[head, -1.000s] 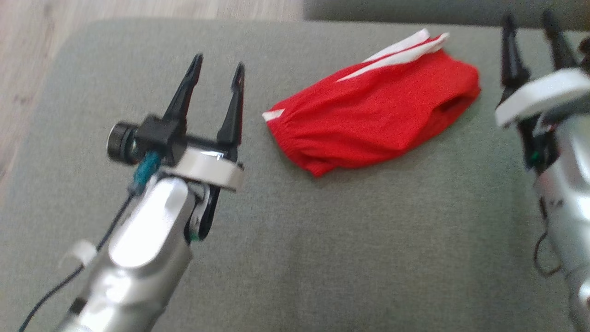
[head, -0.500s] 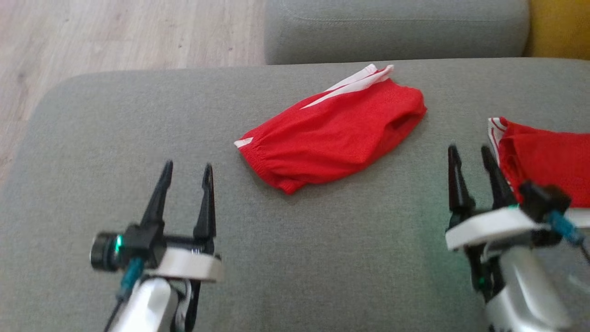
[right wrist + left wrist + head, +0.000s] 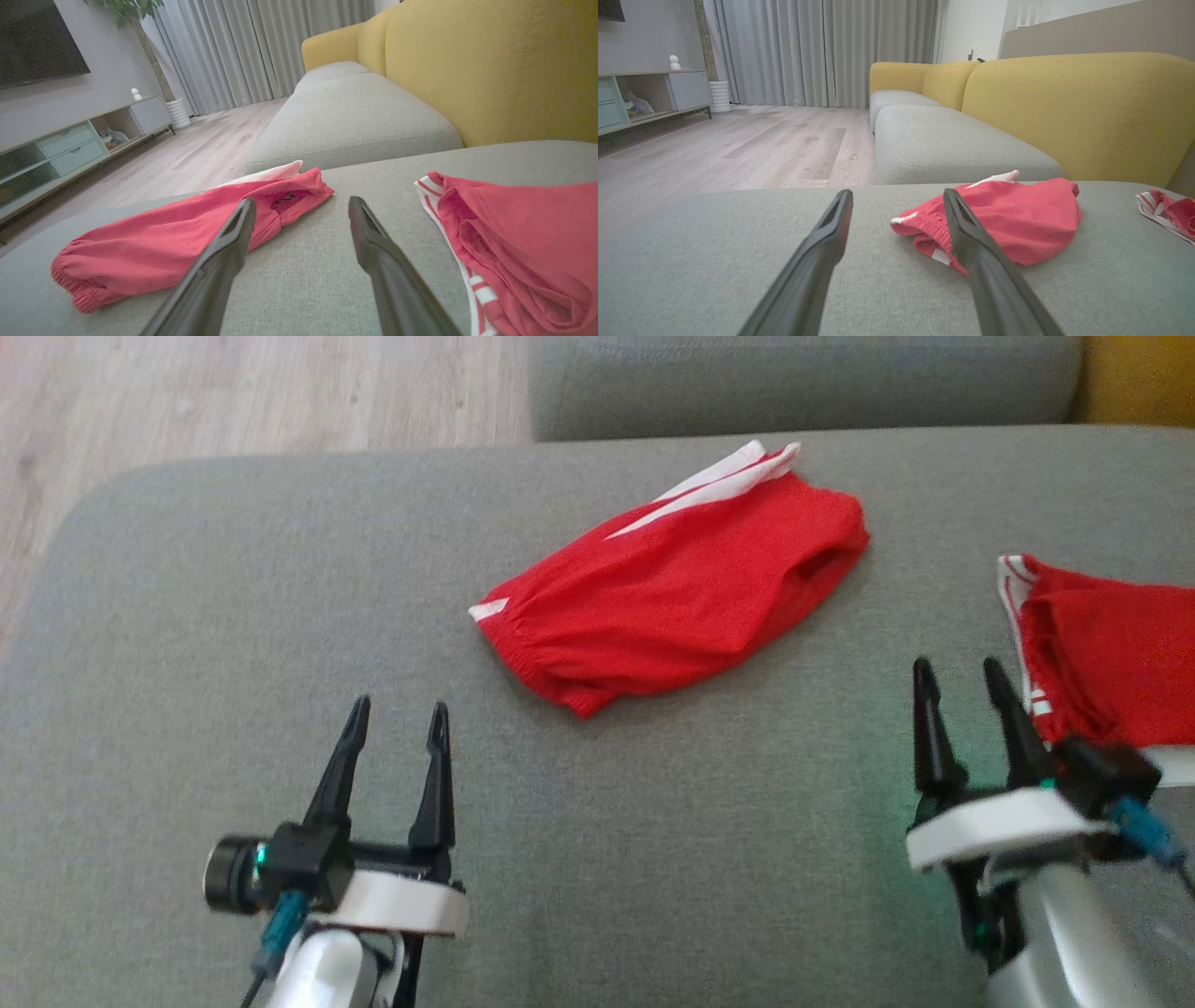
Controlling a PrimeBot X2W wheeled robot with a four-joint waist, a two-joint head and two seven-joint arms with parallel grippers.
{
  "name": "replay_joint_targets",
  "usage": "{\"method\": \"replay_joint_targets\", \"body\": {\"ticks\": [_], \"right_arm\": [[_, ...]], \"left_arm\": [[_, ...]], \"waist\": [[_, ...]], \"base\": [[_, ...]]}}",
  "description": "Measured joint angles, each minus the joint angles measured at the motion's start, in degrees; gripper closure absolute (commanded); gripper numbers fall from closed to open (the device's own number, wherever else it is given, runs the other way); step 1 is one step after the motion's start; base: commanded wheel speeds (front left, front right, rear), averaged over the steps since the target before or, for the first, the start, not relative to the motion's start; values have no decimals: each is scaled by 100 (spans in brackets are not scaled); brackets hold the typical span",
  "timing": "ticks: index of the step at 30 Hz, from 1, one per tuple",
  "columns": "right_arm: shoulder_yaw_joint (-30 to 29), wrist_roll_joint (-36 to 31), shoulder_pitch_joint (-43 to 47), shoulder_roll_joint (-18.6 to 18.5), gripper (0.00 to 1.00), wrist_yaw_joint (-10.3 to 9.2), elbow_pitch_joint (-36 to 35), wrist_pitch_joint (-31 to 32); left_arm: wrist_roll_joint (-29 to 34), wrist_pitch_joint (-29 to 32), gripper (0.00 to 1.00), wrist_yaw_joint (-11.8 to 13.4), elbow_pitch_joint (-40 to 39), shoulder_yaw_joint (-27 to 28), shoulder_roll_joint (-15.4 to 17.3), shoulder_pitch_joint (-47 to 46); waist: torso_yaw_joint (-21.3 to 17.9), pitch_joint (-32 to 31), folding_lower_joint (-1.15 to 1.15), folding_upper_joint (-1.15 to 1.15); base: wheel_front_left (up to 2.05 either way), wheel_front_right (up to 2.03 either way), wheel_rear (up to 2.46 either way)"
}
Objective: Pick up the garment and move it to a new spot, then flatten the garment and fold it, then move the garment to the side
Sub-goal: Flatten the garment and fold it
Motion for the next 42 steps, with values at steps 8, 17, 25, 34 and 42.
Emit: {"method": "replay_joint_targets", "body": {"ticks": [8, 17, 25, 34, 42], "right_arm": [[-566, -466, -1289, -170, 0, 0, 148, 849], [-1298, -622, -3077, -698, 0, 0, 1410, 1894], [-977, -612, -3703, -989, 0, 0, 2758, 2269], [-644, -637, -4078, -1187, 58, 0, 3528, 2095], [-214, -158, -3935, -983, 100, 0, 3735, 1543]], "left_arm": [[158, 0, 0, -256, 11, 78, -177, -610], [149, 0, 0, -399, 21, 15, -285, -1023], [-113, 0, 0, -309, 7, -325, -315, -1315], [-119, 0, 0, -197, 4, -375, -320, -1346], [-118, 0, 0, -191, 53, -335, -321, -1340]], "waist": [[253, 558, 1, 0], [737, 1279, 2, 0], [1218, 1703, 1, 0], [1291, 1762, 0, 0], [1099, 1520, 0, 0]], "base": [[0, 0, 0], [0, 0, 0], [0, 0, 0], [0, 0, 0], [0, 0, 0]]}}
